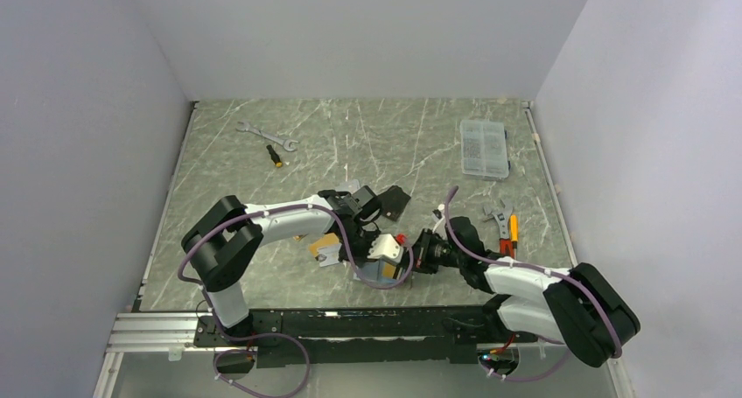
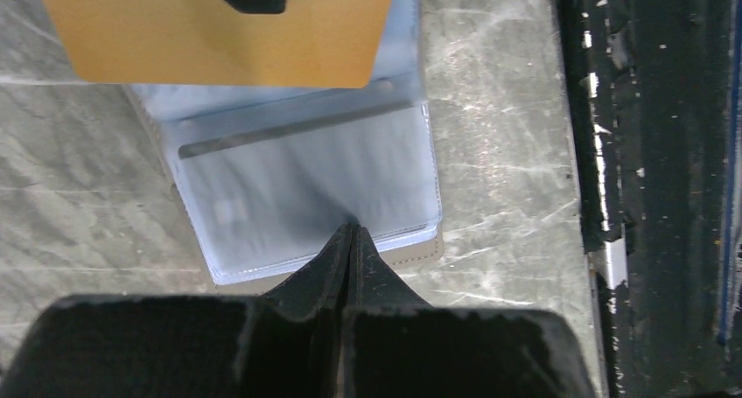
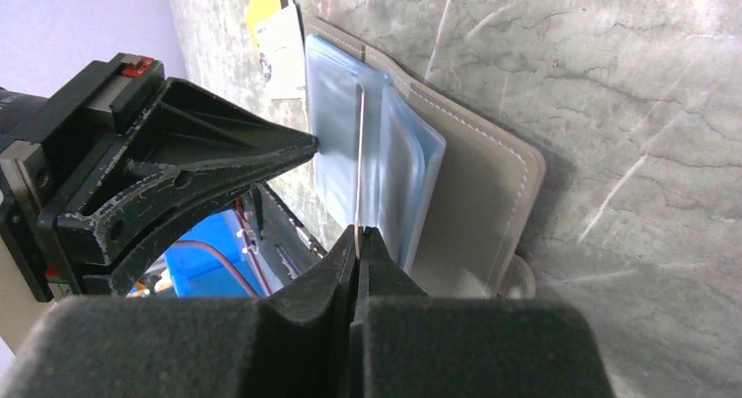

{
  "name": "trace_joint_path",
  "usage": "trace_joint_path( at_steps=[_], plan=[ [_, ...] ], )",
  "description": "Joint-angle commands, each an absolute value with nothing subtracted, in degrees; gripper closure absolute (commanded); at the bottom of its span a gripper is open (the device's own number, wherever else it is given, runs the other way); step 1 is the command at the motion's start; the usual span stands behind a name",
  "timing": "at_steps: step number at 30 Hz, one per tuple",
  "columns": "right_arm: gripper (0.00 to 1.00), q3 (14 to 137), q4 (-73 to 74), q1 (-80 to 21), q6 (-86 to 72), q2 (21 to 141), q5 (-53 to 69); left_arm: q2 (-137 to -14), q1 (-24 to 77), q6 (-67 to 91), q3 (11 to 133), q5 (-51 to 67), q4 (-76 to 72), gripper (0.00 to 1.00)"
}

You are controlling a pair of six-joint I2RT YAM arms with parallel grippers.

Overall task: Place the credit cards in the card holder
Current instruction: Insert the credit card into the card holder.

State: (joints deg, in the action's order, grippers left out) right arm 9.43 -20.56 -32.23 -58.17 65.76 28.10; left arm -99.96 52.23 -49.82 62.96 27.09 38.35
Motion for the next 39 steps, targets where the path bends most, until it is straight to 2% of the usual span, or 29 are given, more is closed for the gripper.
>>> trace_joint_path(
  at_steps=[1,15,29,39],
  plan=[
    [1.0,8.43,-24.68,-31.81,-58.54,63.96,28.84,-99.21,52.28,-48.33,63.18,31.36,41.45,0.97],
    [1.0,7.76,-32.21,-31.84,-59.76,69.44,31.68,-94.09,52.15,-48.88,63.12,25.63,41.98,0.93],
    [1.0,7.59,-35.68,-32.06,-59.6,73.29,32.51,-93.03,53.8,-46.56,56.43,20.06,35.77,0.95],
    [1.0,7.15,-38.41,-33.25,-59.69,76.78,32.53,-94.19,55.34,-46.19,55.11,20.64,34.15,0.97]
  ],
)
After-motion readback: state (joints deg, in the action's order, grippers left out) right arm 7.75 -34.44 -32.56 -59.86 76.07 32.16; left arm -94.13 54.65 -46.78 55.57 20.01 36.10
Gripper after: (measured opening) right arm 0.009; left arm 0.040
